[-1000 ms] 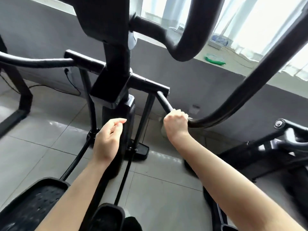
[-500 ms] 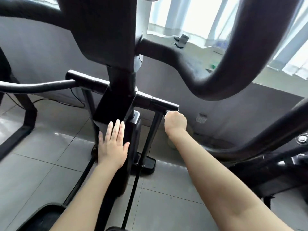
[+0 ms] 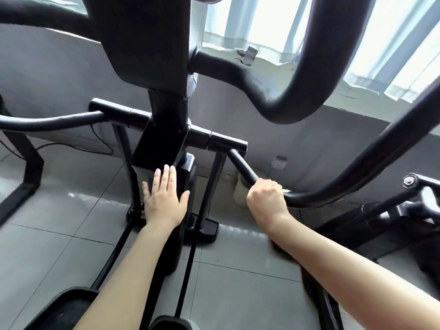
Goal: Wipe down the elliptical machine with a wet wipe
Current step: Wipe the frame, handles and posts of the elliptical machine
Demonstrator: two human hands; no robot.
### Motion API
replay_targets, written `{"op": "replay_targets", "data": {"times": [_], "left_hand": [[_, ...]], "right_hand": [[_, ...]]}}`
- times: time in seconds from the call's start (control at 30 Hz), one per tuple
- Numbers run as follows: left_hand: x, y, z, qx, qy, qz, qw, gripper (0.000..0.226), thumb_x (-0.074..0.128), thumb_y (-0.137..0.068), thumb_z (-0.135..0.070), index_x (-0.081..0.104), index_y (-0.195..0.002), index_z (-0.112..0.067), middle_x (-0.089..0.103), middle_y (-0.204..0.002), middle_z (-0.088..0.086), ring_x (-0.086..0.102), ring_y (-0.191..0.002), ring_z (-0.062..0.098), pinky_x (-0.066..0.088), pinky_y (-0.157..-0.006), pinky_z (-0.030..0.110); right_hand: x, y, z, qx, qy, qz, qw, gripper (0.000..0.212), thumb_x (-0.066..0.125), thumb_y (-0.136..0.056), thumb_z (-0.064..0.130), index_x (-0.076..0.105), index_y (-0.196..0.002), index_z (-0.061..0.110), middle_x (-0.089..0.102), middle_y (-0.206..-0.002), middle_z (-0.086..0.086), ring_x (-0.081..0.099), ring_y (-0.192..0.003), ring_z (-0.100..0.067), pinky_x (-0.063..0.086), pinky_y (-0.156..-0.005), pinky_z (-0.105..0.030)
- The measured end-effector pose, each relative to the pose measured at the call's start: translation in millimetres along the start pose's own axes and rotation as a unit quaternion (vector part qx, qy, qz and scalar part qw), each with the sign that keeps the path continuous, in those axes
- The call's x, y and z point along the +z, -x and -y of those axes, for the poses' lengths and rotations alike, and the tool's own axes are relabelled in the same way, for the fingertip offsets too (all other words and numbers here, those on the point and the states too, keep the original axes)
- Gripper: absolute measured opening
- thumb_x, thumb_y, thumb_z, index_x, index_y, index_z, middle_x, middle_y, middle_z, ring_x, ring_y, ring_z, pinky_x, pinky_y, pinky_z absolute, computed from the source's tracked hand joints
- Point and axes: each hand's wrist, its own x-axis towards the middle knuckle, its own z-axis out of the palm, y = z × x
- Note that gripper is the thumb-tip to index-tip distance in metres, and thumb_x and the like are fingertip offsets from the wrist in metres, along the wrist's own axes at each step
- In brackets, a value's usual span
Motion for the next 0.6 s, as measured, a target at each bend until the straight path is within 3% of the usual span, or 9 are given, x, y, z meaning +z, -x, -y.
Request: {"op": "replay_targets", "data": {"times": [0.07,0.17,0.27,0.33,0.4,0.47,0.53,0.6], "left_hand": [[-1,17,-17,0.046,0.077,-0.049,0.995,0.067,0.033,-0.100,-0.045,0.009,-0.156,-0.017,0.005,-0.164,0.000,0.001,-0.151,0.018,-0.004,-0.120,0.046],[-5,47,-50,0.130,0.156,-0.103,0.974,0.067,0.029,-0.091,-0.047,0.032,-0.151,-0.017,0.024,-0.160,0.003,0.017,-0.148,0.017,0.000,-0.118,0.044],[-13,69,-72,0.198,0.219,-0.135,0.946,0.058,0.038,-0.092,-0.039,0.042,-0.145,-0.017,0.032,-0.157,0.003,0.027,-0.146,0.020,0.017,-0.118,0.044],[-22,82,-86,0.247,0.263,-0.174,0.916,0.049,0.045,-0.092,-0.029,0.047,-0.140,-0.018,0.037,-0.154,0.001,0.035,-0.140,0.015,0.031,-0.112,0.032],[-33,95,-102,0.282,0.295,-0.208,0.889,0.045,0.049,-0.092,-0.023,0.049,-0.137,-0.018,0.041,-0.151,-0.001,0.035,-0.137,0.003,0.029,-0.110,0.018],[-47,103,-119,0.308,0.314,-0.237,0.866,0.043,0.051,-0.092,-0.019,0.051,-0.135,-0.016,0.041,-0.150,0.000,0.034,-0.135,-0.001,0.027,-0.111,0.015],[-60,104,-132,0.331,0.307,-0.257,0.854,0.043,0.051,-0.092,-0.019,0.051,-0.135,-0.016,0.041,-0.151,0.002,0.040,-0.134,0.006,0.031,-0.111,0.020],[-72,105,-140,0.343,0.291,-0.262,0.854,0.043,0.052,-0.092,-0.020,0.051,-0.135,-0.016,0.039,-0.152,0.002,0.046,-0.133,0.015,0.036,-0.108,0.026]], "right_hand": [[-2,11,-8,-0.030,0.048,-0.002,0.998,0.005,0.073,-0.056,0.006,0.070,-0.059,0.004,0.053,-0.052,-0.009,0.051,-0.048,-0.019,0.021,-0.050,-0.028],[-10,28,-30,-0.094,0.097,-0.026,0.991,0.006,0.068,-0.057,0.007,0.072,-0.062,0.008,0.057,-0.053,-0.009,0.055,-0.050,-0.021,0.038,-0.050,-0.027],[-26,55,-60,-0.160,0.146,-0.052,0.975,0.020,0.054,-0.073,0.004,0.071,-0.082,0.008,0.064,-0.070,-0.012,0.060,-0.066,-0.026,0.050,-0.066,-0.037],[-37,66,-82,-0.196,0.186,-0.068,0.961,0.024,0.049,-0.079,0.004,0.069,-0.091,0.005,0.066,-0.081,-0.015,0.061,-0.075,-0.029,0.049,-0.076,-0.044],[-52,70,-112,-0.216,0.208,-0.138,0.944,0.024,0.052,-0.073,0.006,0.073,-0.080,0.012,0.067,-0.073,-0.008,0.061,-0.068,-0.027,0.051,-0.078,-0.042],[-57,73,-152,-0.268,0.199,-0.230,0.914,0.021,0.055,-0.078,0.002,0.073,-0.078,0.013,0.067,-0.074,-0.006,0.063,-0.071,-0.027,0.052,-0.087,-0.041],[-65,74,-200,-0.328,0.159,-0.338,0.868,0.024,0.050,-0.093,0.001,0.073,-0.095,0.008,0.071,-0.093,-0.008,0.067,-0.092,-0.028,0.047,-0.102,-0.042],[-88,66,-248,-0.362,0.135,-0.384,0.839,0.027,0.046,-0.098,-0.001,0.069,-0.112,0.005,0.070,-0.111,-0.008,0.064,-0.111,-0.026,0.042,-0.108,-0.040]]}}
